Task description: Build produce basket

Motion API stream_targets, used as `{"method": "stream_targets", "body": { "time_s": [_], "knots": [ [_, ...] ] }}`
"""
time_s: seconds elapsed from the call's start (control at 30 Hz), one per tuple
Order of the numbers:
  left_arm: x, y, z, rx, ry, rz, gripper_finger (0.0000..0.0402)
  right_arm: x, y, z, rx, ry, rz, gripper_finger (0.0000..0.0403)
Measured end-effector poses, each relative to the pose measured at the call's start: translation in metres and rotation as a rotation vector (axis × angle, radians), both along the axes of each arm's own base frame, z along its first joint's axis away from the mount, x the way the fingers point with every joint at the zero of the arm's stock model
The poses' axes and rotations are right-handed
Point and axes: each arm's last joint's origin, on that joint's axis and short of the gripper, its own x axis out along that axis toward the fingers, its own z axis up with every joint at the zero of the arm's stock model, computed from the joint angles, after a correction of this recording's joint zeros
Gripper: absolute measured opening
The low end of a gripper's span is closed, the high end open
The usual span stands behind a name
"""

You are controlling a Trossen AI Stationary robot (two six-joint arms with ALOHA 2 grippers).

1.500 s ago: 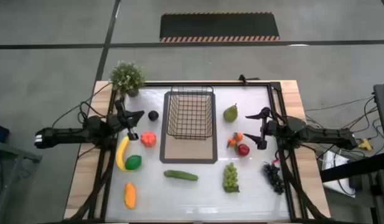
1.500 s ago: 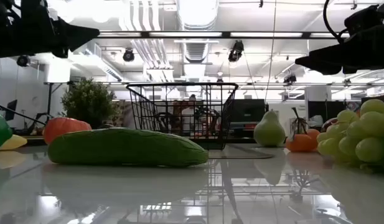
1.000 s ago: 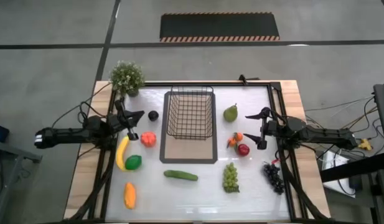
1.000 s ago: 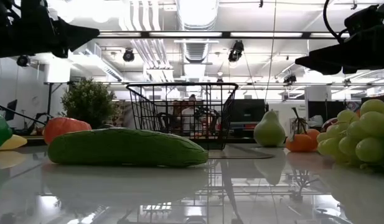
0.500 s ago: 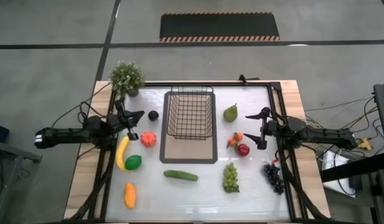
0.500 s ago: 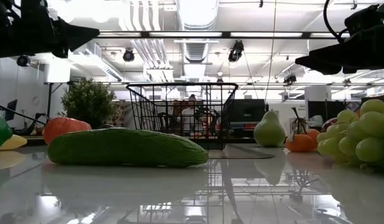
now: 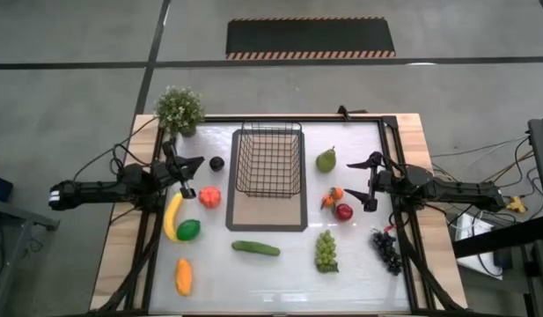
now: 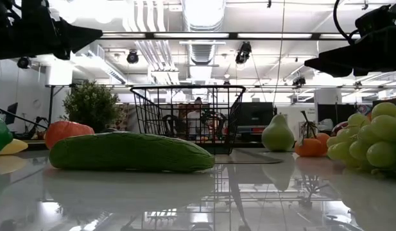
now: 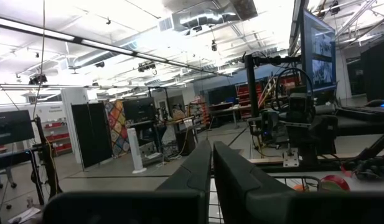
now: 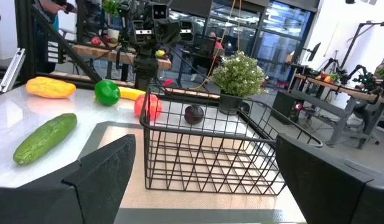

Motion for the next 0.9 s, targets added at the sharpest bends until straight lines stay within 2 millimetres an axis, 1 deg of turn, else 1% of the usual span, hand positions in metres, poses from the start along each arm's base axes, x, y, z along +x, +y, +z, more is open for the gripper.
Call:
{"method": "stream_targets", "body": {
  "time_s": [0.27, 0.4, 0.43, 0.47, 0.6, 0.67, 0.73, 0.9],
  "knots": [
    [0.0, 0.0, 0.0, 0.0, 0.0, 0.0, 0.0002, 0.0, -0.0001, 0.0002, -0.001, -0.002, -0.004, 0.0368],
    [0.0, 0.0, 0.0, 0.0, 0.0, 0.0, 0.0002, -0.0007, -0.0029, 0.0047, -0.032, -0.043, -0.102, 0.0368],
    [0.0, 0.0, 0.0, 0.0, 0.0, 0.0, 0.0002, -0.0008, -0.0029, 0.0054, -0.005, -0.055, -0.104, 0.0368],
    [0.0, 0.0, 0.0, 0.0, 0.0, 0.0, 0.0002, -0.0008, -0.0029, 0.0051, 0.06, -0.064, -0.099, 0.0368],
    [0.0001, 0.0, -0.0001, 0.0, 0.001, 0.0, 0.0002, -0.0006, -0.0028, 0.0041, 0.417, -0.122, -0.084, 0.0368],
    [0.0, 0.0, 0.0, 0.0, 0.0, 0.0, 0.0002, -0.0006, -0.0028, 0.0042, 0.538, -0.146, -0.079, 0.0368],
    [0.0, 0.0, 0.0001, 0.0, -0.001, 0.0, 0.0002, -0.0006, -0.0028, 0.0043, 0.593, -0.157, -0.076, 0.0368],
    [-0.0002, -0.0002, 0.0009, -0.028, -0.022, -0.015, 0.0002, -0.0006, -0.0028, 0.0044, 0.595, -0.158, -0.076, 0.0368]
  ]
}}
